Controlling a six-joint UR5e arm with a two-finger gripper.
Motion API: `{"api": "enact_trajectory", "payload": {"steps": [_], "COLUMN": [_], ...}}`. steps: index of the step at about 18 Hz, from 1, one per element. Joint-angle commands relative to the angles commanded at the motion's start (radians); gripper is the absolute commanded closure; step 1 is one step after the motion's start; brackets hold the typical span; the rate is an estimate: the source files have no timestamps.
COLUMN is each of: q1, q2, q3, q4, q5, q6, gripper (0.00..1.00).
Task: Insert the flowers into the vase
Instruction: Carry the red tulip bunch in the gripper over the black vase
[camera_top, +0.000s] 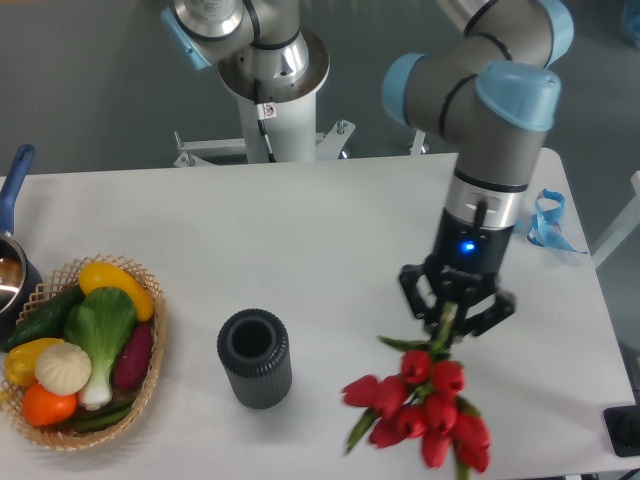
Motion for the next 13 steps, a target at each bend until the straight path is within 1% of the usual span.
{"api": "enact_trajectory", "payload": {"steps": [4, 7, 11, 13], "q1": [-0.029, -0.020, -0.025, -0.028], "q2": [0.009, 0.018, 0.025, 0.026], "q3": [-0.012, -0.012, -0.018, -0.040], "q4": [0.008, 0.058, 0.061, 0.061], "q5": [-0.177, -0.367, -0.462, -0.490], "q6": [-0.011, -0.011, -0.002, 0.000], "gripper": [1.00, 1.00, 1.00, 1.00]}}
